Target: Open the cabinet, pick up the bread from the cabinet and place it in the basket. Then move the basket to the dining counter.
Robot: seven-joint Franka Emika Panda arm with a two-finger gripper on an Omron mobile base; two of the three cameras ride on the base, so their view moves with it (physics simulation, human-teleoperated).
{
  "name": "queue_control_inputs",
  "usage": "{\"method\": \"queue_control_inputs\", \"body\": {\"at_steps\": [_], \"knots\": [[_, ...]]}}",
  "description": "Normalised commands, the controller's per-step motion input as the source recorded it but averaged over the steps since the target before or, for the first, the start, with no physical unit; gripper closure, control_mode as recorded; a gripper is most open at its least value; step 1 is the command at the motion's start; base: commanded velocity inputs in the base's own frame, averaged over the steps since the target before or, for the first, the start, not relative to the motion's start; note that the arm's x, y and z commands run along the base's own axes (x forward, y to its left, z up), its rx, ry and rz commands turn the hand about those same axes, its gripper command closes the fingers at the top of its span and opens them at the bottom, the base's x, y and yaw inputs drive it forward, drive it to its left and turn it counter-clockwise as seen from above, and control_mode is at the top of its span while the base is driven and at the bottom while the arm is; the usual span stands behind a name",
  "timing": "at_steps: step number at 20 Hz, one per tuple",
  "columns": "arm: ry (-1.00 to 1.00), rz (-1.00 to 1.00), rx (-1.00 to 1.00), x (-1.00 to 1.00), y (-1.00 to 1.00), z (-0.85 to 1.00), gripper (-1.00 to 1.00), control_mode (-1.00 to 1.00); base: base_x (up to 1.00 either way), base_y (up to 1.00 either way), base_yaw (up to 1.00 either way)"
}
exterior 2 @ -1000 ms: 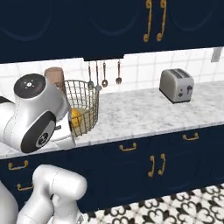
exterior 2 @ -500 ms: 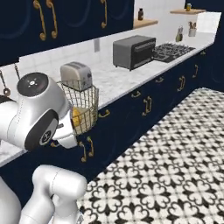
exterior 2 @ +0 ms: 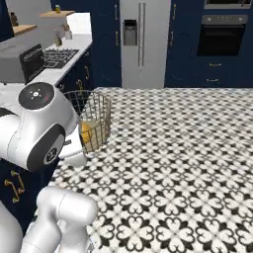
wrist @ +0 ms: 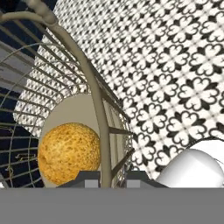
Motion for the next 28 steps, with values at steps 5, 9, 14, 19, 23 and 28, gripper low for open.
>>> {"method": "queue_control_inputs", "body": {"at_steps": [5,9,14,19,23,28], "knots": [[0.00,0.00,0.00,0.00,0.00,0.00,1.00,1.00,0.00,-0.12,-0.95],[0.00,0.00,0.00,0.00,0.00,0.00,1.00,1.00,0.27,-0.24,-0.77],[0.00,0.00,0.00,0.00,0.00,0.00,1.00,1.00,0.93,-0.03,-0.48],[0.00,0.00,0.00,0.00,0.00,0.00,1.00,1.00,1.00,0.00,-0.33],[0.00,0.00,0.00,0.00,0.00,0.00,1.00,1.00,1.00,0.01,-0.40],[0.00,0.00,0.00,0.00,0.00,0.00,1.00,1.00,0.71,0.08,-0.76]]}}
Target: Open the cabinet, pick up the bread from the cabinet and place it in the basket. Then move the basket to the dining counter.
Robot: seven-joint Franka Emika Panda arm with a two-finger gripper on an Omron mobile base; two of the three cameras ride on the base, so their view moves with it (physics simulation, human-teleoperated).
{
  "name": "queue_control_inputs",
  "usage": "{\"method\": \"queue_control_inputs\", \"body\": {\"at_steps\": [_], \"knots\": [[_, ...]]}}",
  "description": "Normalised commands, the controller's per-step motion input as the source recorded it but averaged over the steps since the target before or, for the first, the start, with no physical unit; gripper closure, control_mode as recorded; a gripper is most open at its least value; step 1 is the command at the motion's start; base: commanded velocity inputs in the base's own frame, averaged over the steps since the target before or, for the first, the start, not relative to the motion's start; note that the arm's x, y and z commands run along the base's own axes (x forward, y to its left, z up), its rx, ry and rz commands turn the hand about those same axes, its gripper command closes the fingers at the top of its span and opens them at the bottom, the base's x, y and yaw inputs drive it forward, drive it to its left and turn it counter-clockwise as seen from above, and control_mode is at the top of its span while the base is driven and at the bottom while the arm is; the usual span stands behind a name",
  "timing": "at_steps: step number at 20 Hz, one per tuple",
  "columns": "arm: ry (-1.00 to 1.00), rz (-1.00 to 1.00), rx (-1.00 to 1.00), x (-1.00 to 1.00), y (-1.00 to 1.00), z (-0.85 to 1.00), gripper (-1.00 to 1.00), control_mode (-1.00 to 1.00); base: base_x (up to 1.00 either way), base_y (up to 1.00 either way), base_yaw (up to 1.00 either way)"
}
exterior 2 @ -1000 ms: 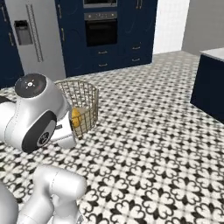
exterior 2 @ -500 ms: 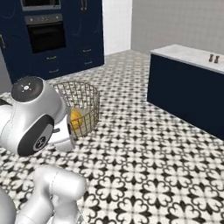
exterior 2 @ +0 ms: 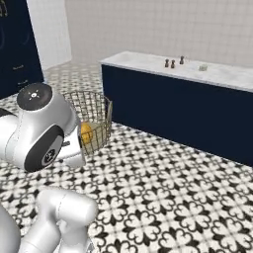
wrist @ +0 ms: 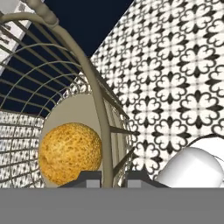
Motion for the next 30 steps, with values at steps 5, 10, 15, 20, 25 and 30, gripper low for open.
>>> {"method": "queue_control_inputs", "body": {"at_steps": [5,10,15,20,25,30], "knots": [[0.00,0.00,0.00,0.00,0.00,0.00,1.00,1.00,0.85,0.21,-0.64],[0.00,0.00,0.00,0.00,0.00,0.00,1.00,1.00,1.00,0.04,-0.34],[0.00,0.00,0.00,0.00,0.00,0.00,1.00,1.00,1.00,0.05,-0.36],[0.00,0.00,0.00,0.00,0.00,0.00,1.00,1.00,1.00,0.18,-0.25],[0.00,0.00,0.00,0.00,0.00,0.00,1.00,1.00,1.00,-0.21,0.28],[0.00,0.00,0.00,0.00,0.00,0.00,1.00,1.00,1.00,-0.45,0.55]]}}
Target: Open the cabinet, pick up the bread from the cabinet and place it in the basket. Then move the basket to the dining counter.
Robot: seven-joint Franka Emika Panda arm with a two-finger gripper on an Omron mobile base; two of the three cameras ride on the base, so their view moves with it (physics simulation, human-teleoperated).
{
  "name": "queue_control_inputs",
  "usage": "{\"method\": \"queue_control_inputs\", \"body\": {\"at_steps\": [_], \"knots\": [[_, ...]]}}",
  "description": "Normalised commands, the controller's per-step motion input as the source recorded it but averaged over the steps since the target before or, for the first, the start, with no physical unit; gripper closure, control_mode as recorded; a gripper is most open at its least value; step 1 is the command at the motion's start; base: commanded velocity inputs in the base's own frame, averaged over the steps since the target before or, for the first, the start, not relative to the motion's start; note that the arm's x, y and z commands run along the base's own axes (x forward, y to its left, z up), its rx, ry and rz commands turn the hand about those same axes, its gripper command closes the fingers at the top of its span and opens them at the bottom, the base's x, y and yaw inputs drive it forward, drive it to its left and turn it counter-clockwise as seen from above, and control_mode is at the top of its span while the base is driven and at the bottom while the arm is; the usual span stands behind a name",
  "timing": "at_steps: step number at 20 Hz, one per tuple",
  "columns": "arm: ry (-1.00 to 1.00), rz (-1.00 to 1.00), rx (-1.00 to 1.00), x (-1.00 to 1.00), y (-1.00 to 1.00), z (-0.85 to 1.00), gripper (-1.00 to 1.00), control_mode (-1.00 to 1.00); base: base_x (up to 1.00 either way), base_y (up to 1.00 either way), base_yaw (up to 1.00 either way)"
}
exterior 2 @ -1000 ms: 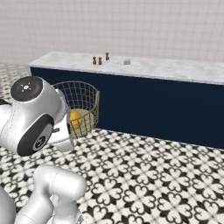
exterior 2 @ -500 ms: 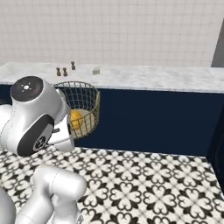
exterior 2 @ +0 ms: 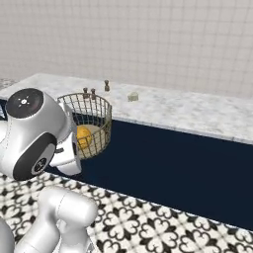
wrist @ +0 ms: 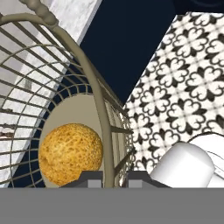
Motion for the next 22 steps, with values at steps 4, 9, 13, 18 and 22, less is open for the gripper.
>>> {"method": "queue_control_inputs", "body": {"at_steps": [4,9,13,18,22], "knots": [[0.00,0.00,0.00,0.00,0.00,0.00,1.00,1.00,0.90,-0.92,0.29],[0.00,0.00,0.00,0.00,0.00,0.00,1.00,1.00,0.99,-0.57,0.15],[0.00,0.00,0.00,0.00,0.00,0.00,1.00,1.00,0.69,-0.28,0.05],[0.00,0.00,0.00,0.00,0.00,0.00,1.00,1.00,0.38,-0.03,0.00],[0.00,0.00,0.02,0.49,-0.16,-0.01,1.00,-1.00,0.24,-0.09,0.00]]}}
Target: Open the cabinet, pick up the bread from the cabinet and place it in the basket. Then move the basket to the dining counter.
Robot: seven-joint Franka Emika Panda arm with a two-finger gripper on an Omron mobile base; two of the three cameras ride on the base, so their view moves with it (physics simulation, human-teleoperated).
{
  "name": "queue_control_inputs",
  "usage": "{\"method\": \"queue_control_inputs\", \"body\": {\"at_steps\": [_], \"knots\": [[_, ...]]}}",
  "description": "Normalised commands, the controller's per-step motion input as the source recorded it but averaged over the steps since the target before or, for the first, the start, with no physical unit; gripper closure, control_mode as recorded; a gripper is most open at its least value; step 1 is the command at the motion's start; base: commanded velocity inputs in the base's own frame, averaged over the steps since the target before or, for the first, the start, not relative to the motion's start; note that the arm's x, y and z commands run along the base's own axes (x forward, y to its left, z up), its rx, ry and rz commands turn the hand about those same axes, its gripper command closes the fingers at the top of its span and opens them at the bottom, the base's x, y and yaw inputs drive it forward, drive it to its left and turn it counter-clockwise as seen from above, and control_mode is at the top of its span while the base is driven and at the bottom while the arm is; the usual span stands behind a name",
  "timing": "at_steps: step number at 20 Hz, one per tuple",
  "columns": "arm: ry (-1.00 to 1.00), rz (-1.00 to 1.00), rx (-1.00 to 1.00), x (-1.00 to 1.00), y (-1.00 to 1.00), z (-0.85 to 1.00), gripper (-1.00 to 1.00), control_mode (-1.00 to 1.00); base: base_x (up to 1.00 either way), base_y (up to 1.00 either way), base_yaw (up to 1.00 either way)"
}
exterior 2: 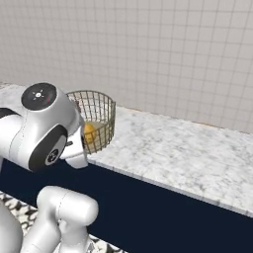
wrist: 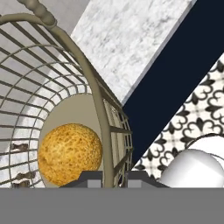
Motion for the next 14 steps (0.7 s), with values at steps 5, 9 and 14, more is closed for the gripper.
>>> {"method": "queue_control_inputs", "body": {"at_steps": [5,9,14], "knots": [[0.01,0.03,0.08,0.95,-0.50,-0.07,1.00,-1.00,0.00,0.00,0.00],[0.03,0.03,0.02,0.93,-0.54,-0.55,1.00,-1.00,0.00,0.00,0.00],[0.10,0.02,0.00,1.00,-0.46,-0.80,1.00,-1.00,0.00,0.00,0.00]]}}
